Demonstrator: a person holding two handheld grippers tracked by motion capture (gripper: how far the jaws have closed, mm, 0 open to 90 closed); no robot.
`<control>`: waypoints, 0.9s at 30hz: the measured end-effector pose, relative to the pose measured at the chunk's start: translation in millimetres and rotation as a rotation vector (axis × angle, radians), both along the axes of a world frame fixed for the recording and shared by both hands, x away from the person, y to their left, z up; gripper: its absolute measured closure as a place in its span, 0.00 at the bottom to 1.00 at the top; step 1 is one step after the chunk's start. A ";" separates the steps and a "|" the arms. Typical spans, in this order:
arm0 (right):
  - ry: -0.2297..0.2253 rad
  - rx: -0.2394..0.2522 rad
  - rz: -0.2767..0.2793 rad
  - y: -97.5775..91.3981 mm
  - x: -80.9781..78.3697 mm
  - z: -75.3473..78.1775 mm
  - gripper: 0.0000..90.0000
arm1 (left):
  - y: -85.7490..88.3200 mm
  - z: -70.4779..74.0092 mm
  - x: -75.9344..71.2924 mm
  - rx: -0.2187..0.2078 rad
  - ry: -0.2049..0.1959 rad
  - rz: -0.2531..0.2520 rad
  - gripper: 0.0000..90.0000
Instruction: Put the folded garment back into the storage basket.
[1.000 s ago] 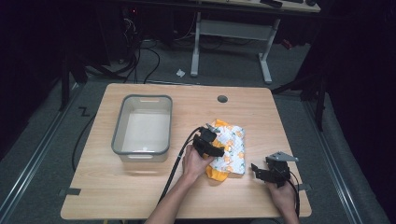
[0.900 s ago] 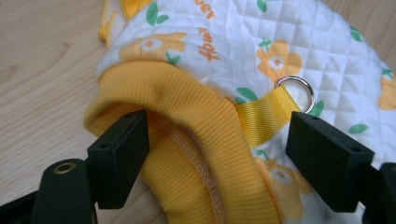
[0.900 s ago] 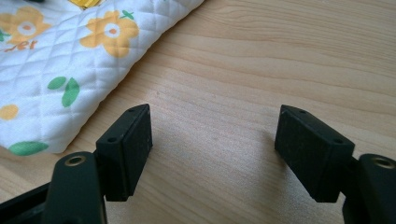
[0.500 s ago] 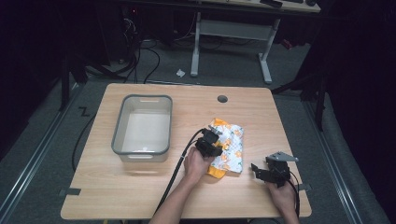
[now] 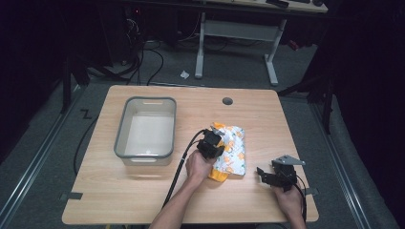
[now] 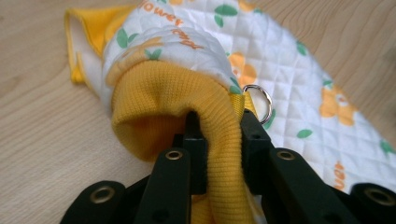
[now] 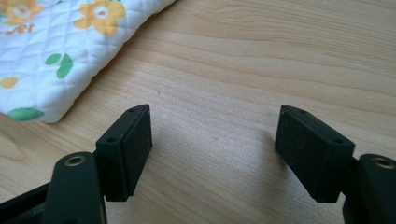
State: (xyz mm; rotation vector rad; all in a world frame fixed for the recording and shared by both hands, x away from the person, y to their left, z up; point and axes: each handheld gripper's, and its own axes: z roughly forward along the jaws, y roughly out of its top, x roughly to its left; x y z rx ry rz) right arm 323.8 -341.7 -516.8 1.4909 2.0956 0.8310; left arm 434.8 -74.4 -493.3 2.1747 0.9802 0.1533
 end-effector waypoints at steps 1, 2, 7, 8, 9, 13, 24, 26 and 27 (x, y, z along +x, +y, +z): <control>0.000 0.000 0.000 0.1 0.0 0.0 0.31 | 4.3 7.1 -2.1 -0.017 -0.023 -0.002 0.86; 0.000 -0.001 0.001 0.1 0.0 0.0 0.31 | 6.4 10.3 -3.1 -0.024 -0.033 -0.003 0.86; 0.000 -0.001 0.000 0.1 0.0 0.0 0.31 | 15.2 22.5 -7.1 -0.052 -0.063 -0.008 0.86; 0.000 -0.001 0.000 0.1 0.0 0.0 0.31 | 16.8 24.8 -7.9 -0.057 -0.067 -0.008 0.86; 0.000 -0.001 0.000 0.1 0.0 0.0 0.31 | 16.8 24.8 -7.9 -0.057 -0.067 -0.008 0.86; -0.001 -0.002 0.001 0.1 0.0 0.0 0.31 | 25.1 35.6 -11.5 -0.094 -0.087 -0.012 0.86; 0.000 -0.002 0.001 0.1 0.0 0.0 0.31 | 43.2 48.6 -13.5 -0.146 -0.090 -0.009 0.86; -0.001 -0.002 0.001 0.1 0.0 0.0 0.31 | 44.5 49.4 -13.6 -0.152 -0.090 -0.008 0.86; -0.001 -0.002 0.001 0.1 0.0 0.0 0.31 | 46.2 50.5 -13.7 -0.156 -0.091 -0.008 0.86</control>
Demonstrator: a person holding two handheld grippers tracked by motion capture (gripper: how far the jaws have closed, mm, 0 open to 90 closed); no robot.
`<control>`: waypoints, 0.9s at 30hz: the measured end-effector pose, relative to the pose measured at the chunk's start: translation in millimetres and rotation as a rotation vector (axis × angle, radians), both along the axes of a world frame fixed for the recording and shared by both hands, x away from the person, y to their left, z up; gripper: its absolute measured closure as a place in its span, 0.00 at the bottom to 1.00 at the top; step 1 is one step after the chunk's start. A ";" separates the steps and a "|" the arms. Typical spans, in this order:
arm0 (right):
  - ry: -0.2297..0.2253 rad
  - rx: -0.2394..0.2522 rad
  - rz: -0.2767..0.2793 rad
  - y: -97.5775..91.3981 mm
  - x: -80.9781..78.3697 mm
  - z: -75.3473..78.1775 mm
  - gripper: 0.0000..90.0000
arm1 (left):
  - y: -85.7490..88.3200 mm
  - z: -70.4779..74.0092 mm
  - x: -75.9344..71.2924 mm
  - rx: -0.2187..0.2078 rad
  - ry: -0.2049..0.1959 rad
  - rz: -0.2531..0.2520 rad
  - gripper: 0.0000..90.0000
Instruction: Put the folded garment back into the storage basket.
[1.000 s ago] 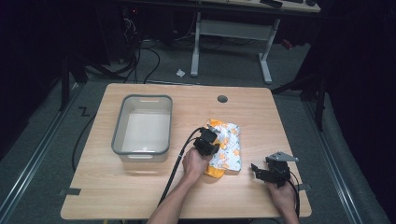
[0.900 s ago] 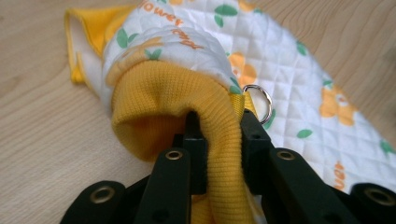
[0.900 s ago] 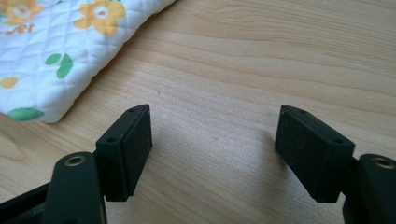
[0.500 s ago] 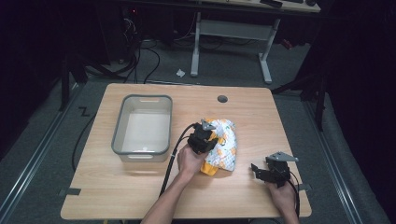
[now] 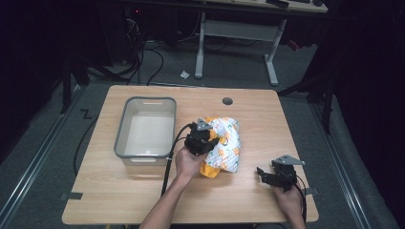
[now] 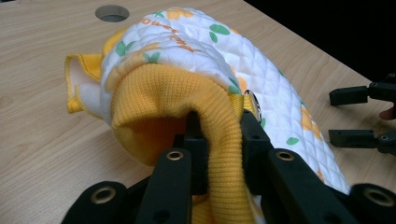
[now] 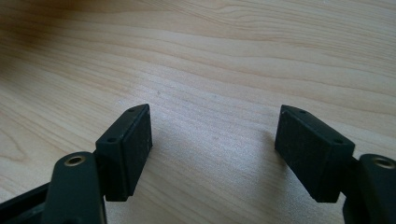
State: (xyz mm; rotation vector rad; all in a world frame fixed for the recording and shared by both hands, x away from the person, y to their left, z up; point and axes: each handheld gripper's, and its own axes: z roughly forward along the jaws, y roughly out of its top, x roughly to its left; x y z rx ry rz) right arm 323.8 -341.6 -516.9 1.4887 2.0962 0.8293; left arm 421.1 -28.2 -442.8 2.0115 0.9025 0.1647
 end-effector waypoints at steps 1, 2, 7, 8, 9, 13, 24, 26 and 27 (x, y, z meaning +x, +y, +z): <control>0.001 0.001 -0.001 0.1 -0.1 0.0 0.31 | 2.3 1.5 -0.3 -0.007 0.004 0.003 0.86; 0.001 0.001 -0.001 0.1 -0.1 0.0 0.31 | 3.7 2.5 -0.3 -0.009 0.004 0.002 0.86; 0.000 -0.001 0.001 -0.1 -0.1 0.0 0.31 | 10.8 6.7 -0.3 -0.020 0.000 0.007 0.86; 0.001 0.000 0.000 0.0 -0.1 0.0 0.31 | 12.8 8.7 0.0 -0.028 -0.001 0.011 0.86; 0.000 -0.001 0.001 -0.1 -0.1 0.0 0.31 | 14.7 10.6 0.0 -0.032 -0.002 0.011 0.86; 0.000 0.000 0.001 -0.1 -0.2 0.0 0.31 | 21.5 17.8 -1.2 -0.041 -0.012 0.018 0.86; 0.000 -0.001 0.001 -0.2 -0.2 0.0 0.31 | 38.2 27.3 -3.4 -0.073 -0.017 0.031 0.86; 0.000 -0.001 0.001 -0.1 -0.2 0.0 0.31 | 41.5 28.4 -3.2 -0.082 -0.018 0.036 0.86; 0.000 -0.001 0.001 -0.2 -0.2 0.0 0.31 | 44.9 29.6 -2.3 -0.082 -0.016 0.040 0.86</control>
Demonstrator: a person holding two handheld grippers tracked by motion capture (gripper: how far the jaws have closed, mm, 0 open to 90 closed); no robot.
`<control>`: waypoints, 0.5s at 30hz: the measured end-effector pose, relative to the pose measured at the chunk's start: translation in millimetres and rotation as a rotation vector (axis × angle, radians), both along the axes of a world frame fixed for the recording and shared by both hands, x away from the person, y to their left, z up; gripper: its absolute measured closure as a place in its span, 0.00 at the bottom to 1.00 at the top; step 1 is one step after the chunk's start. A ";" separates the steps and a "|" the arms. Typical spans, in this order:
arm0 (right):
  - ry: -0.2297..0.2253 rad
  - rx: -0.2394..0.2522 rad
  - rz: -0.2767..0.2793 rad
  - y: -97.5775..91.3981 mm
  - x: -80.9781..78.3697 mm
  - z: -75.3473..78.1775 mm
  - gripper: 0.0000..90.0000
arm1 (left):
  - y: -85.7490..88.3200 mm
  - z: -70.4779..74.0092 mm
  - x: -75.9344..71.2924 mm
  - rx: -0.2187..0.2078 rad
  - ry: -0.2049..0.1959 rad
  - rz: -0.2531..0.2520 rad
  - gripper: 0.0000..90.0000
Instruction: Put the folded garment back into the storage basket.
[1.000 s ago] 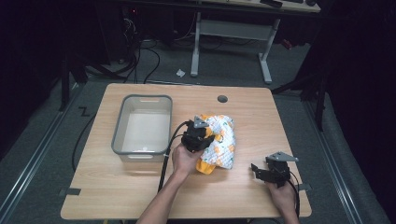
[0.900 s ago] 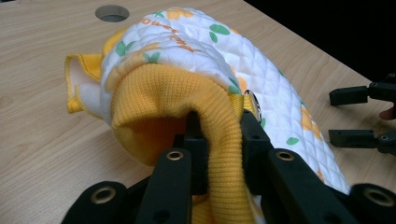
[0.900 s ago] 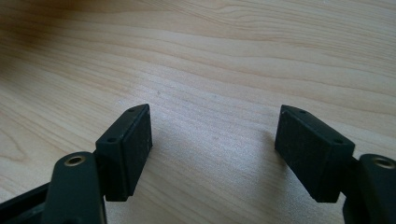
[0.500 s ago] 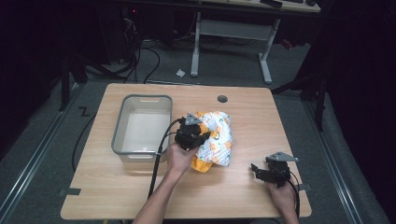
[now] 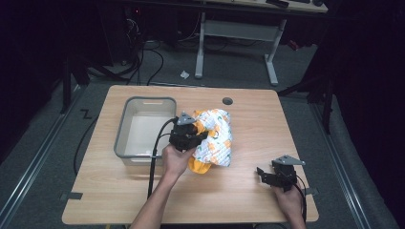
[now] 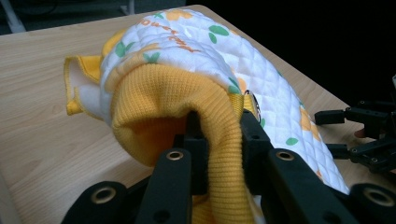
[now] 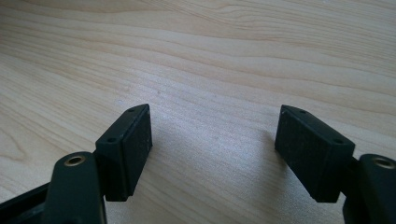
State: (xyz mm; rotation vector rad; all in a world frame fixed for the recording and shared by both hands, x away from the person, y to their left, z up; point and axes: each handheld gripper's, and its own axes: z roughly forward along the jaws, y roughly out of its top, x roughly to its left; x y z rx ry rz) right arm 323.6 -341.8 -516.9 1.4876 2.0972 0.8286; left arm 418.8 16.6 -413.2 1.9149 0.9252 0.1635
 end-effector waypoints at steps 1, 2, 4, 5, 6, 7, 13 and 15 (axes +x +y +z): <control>0.000 0.000 0.000 0.0 0.0 0.0 0.31 | 1.5 1.1 0.4 0.000 -0.001 0.002 0.86; 0.000 0.000 0.000 0.0 0.0 0.0 0.31 | 1.5 1.1 0.4 0.000 -0.001 0.002 0.86; 0.000 0.001 0.000 0.0 0.0 0.0 0.31 | 8.6 6.5 0.5 0.001 -0.008 0.010 0.86; 0.000 0.001 0.000 0.0 0.0 0.0 0.31 | 8.6 6.5 0.5 0.001 -0.008 0.010 0.86; 0.000 0.001 0.000 0.0 0.0 0.0 0.31 | 10.3 7.8 0.4 -0.002 -0.009 0.012 0.86; 0.000 0.001 0.000 0.1 0.0 0.0 0.31 | 14.7 10.9 0.0 -0.004 -0.016 0.017 0.86; 0.000 0.001 0.000 0.1 0.0 0.0 0.31 | 25.8 14.8 0.2 -0.014 -0.019 0.034 0.86; 0.000 0.001 0.000 0.1 0.0 0.0 0.31 | 29.2 16.2 -0.1 -0.016 -0.021 0.042 0.86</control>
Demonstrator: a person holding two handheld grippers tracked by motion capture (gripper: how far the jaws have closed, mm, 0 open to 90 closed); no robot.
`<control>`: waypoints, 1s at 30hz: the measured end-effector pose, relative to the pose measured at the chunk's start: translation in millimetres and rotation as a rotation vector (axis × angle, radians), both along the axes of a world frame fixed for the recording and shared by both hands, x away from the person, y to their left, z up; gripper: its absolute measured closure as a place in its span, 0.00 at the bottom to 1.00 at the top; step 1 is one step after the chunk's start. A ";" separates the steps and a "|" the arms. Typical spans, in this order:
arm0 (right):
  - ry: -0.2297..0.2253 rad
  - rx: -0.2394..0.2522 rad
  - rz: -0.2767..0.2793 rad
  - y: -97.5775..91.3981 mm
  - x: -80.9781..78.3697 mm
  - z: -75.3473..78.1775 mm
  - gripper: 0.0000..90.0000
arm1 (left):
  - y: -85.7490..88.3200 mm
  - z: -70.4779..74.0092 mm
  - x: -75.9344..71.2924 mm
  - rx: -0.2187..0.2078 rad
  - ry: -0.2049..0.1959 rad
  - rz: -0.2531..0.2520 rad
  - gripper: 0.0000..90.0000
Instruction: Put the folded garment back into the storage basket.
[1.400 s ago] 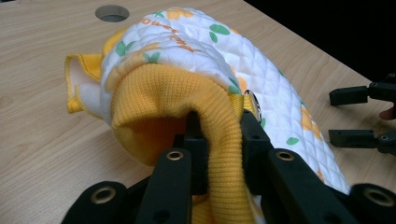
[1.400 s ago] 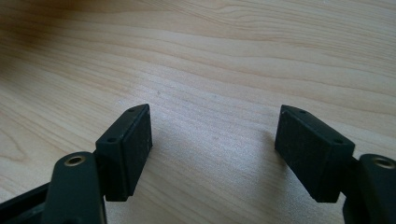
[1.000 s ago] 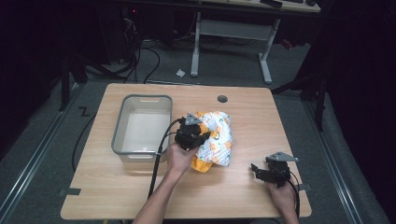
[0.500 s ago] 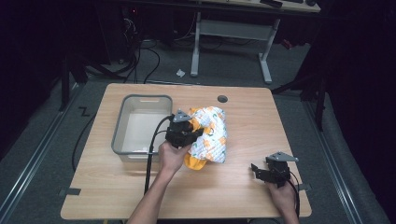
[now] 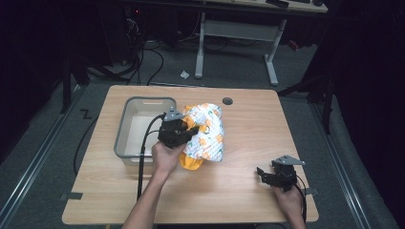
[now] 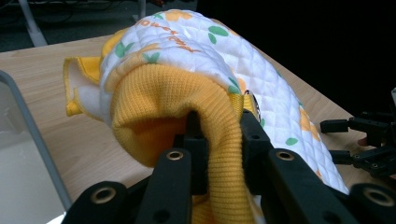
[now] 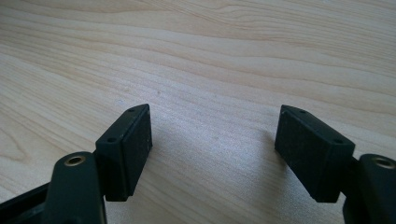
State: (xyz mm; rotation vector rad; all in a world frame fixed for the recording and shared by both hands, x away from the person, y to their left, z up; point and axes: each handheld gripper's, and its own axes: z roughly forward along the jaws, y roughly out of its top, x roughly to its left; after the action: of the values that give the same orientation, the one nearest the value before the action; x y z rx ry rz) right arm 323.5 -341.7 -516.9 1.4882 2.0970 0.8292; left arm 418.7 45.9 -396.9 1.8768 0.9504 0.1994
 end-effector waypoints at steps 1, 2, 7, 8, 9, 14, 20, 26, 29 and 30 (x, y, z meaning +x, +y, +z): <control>0.000 0.000 0.000 0.0 0.0 0.0 0.31 | 3.5 1.4 0.2 -0.001 0.002 0.002 0.86; -0.001 -0.001 0.001 -0.1 0.1 0.0 0.31 | 5.2 2.2 0.2 0.001 0.001 0.003 0.86; -0.001 -0.001 0.001 -0.1 0.0 -0.1 0.31 | 14.5 7.2 0.4 -0.004 -0.010 0.015 0.86; -0.001 -0.001 0.001 -0.1 0.0 -0.1 0.31 | 14.5 7.2 0.4 -0.004 -0.010 0.015 0.86; -0.001 -0.001 0.001 -0.1 0.0 0.0 0.31 | 18.7 9.4 0.2 -0.003 -0.015 0.023 0.86; -0.001 -0.001 0.001 -0.1 0.0 -0.1 0.31 | 27.9 13.5 -0.3 0.000 -0.021 0.039 0.86; -0.001 -0.001 0.001 -0.1 0.0 -0.1 0.31 | 40.9 16.7 1.1 0.003 -0.026 0.062 0.86; -0.001 -0.001 0.001 -0.1 0.0 -0.1 0.31 | 55.4 19.0 1.2 0.000 -0.029 0.090 0.86; -0.001 -0.001 0.001 -0.1 0.0 0.0 0.31 | 61.0 19.2 1.9 -0.003 -0.027 0.099 0.86; -0.001 -0.001 0.001 -0.1 0.0 -0.1 0.31 | 66.2 19.5 2.3 -0.004 -0.027 0.105 0.86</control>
State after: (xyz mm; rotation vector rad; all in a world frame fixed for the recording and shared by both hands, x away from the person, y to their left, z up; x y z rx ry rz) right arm 323.6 -341.8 -516.9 1.4863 2.0972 0.8289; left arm 421.0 112.1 -377.4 1.8176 1.0312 0.2855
